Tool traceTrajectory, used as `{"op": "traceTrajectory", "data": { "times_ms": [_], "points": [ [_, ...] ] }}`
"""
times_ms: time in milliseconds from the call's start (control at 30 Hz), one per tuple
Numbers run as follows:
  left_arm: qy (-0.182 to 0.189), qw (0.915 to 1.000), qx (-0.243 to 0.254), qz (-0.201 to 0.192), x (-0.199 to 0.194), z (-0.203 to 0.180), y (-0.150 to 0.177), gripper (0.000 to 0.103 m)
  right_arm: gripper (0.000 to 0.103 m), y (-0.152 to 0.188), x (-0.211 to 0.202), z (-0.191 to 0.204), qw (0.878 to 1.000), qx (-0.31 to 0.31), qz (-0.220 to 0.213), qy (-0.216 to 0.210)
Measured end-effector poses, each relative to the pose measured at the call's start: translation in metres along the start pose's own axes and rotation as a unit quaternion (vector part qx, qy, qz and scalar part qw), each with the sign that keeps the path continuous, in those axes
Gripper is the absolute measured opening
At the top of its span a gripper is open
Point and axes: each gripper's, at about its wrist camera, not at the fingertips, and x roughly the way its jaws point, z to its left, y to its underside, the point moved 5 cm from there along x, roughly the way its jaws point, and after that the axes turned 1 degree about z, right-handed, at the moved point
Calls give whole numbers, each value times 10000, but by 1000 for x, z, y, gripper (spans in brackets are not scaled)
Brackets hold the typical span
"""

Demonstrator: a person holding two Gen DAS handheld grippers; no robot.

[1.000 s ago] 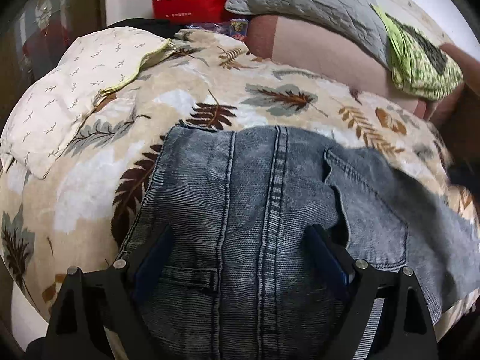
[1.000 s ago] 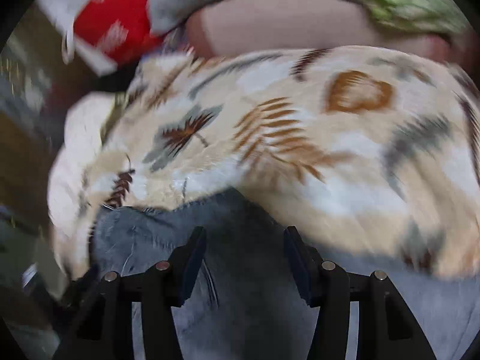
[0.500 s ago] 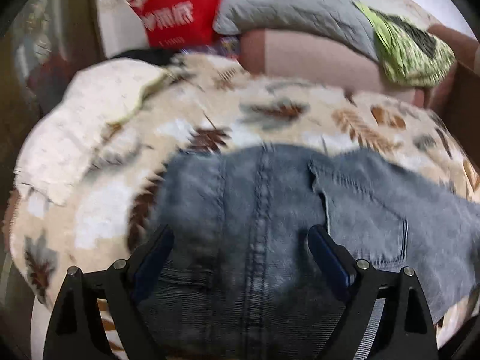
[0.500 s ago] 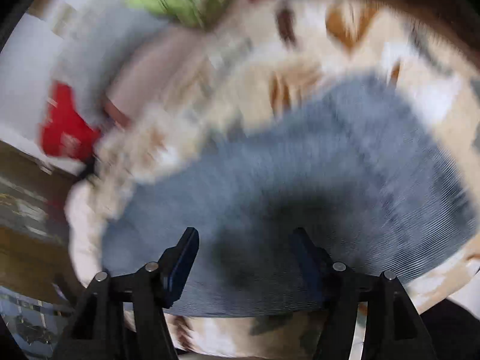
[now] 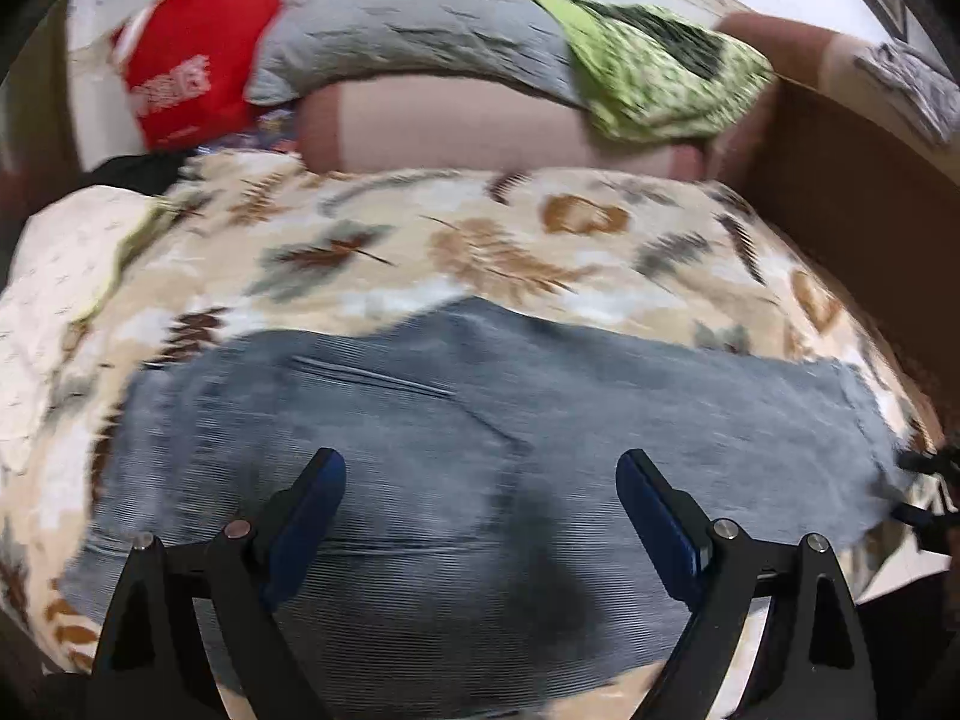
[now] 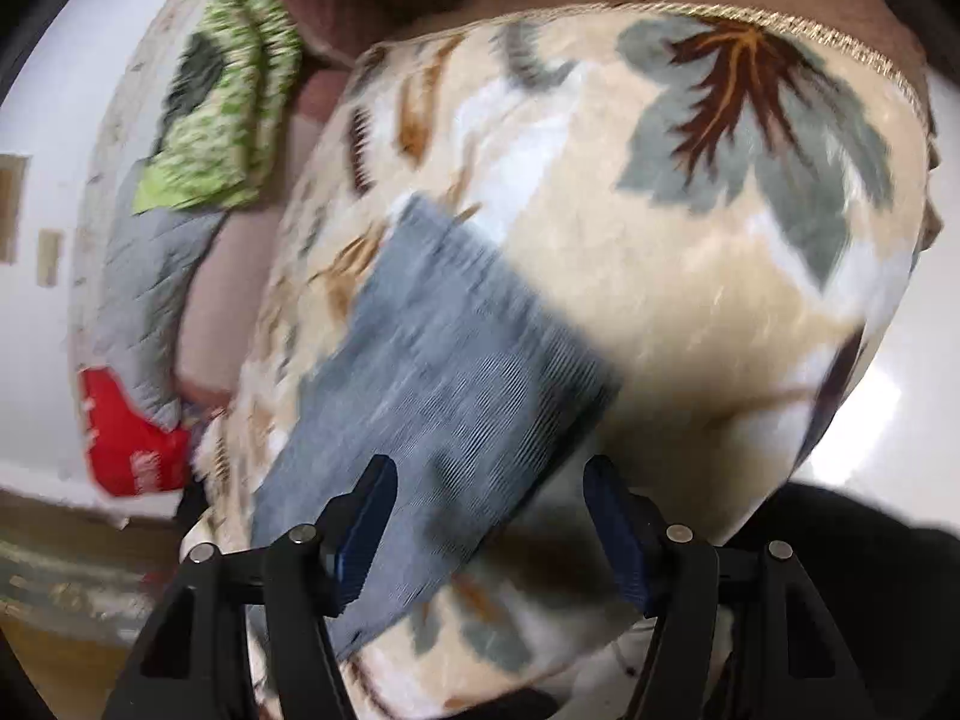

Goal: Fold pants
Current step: 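Grasp the leg hem with the right tool while the left tool holds the waistband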

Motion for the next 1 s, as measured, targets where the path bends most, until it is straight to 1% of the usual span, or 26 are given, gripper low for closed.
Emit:
{"op": "traceTrajectory", "data": {
  "times_ms": [67, 133, 200, 233, 300, 333, 367, 400, 433, 467, 500, 533, 567, 667, 700, 733, 767, 800, 833, 867, 900, 933, 1000],
  "points": [
    [77, 9999, 12, 85, 4, -16, 2, 92, 68, -3, 1, -2, 9997, 252, -15, -77],
    [167, 9997, -3, 163, 10, -33, -1, 92, 68, -4, 2, 3, 9999, 78, -94, 44],
    [229, 9992, 177, 264, 17, -55, -2, 92, 68, -7, 4, 2, 9999, 11, -115, 97],
    [182, 9989, 319, 284, 22, -67, -3, 92, 66, -7, 3, 2, 9998, -19, -130, 119],
    [106, 9983, 504, 276, 28, -87, -6, 92, 55, -8, -1, 2, 9994, -112, -151, 281],
    [139, 9979, 556, 291, 32, -97, -8, 92, 52, -10, 0, -1, 9992, -143, -157, 344],
    [167, 9974, 632, 309, 35, -106, -8, 92, 45, -10, 0, 0, 9989, -177, -156, 414],
    [119, 9967, 740, 316, 40, -113, -8, 92, 42, -10, 1, 1, 9985, -242, -163, 469],
    [-94, 9941, 989, 426, 51, -122, -3, 92, 41, -10, 1, 2, 9983, -286, -161, 482],
    [-270, 9903, 1205, 641, 64, -127, 3, 92, 41, -9, 0, 2, 9982, -321, -151, 491],
    [-436, 9835, 1463, 972, 80, -131, 12, 92, 41, -9, 0, 4, 9978, -384, -133, 525],
    [-515, 9803, 1593, 1046, 91, -133, 19, 95, 42, -8, 0, 5, 9971, -476, -118, 582],
    [-575, 9822, 1589, 818, 89, -132, 17, 101, 44, -8, 0, 4, 9970, -475, -131, 593],
    [-539, 9840, 1447, 885, 81, -129, 10, 99, 49, -11, 4, 2, 9985, -247, -126, 474],
    [-547, 9856, 1406, 765, 74, -129, 5, 99, 51, -12, 6, 2, 9983, -248, -128, 508],
    [-536, 9874, 1382, 553, 66, -129, 0, 99, 51, -13, 7, 4, 9980, -307, -129, 534],
    [-542, 9879, 1399, 384, 61, -131, -3, 99, 49, -14, 8, 5, 9977, -344, -145, 574],
    [-571, 9871, 1450, 354, 61, -132, -2, 99, 38, -14, 7, 6, 9971, -363, -198, 637],
    [-600, 9838, 1594, 567, 71, -135, 4, 99, 32, -14, 5, 7, 9966, -418, -232, 676],
    [-618, 9767, 1794, 1002, 88, -136, 17, 100, 25, -14, 4, 11, 9964, -493, -231, 643],
    [-561, 9802, 1707, 830, 90, -133, 18, 102, 24, -12, 0, 19, 9951, -656, -252, 691],
    [-499, 9826, 1605, 792, 91, -131, 17, 103, 24, -11, -5, 28, 9933, -814, -340, 750],
    [-368, 9853, 1399, 908, 94, -127, 17, 103, 24, -7, -18, 58, 9859, -1301, -609, 858]
  ]
}}
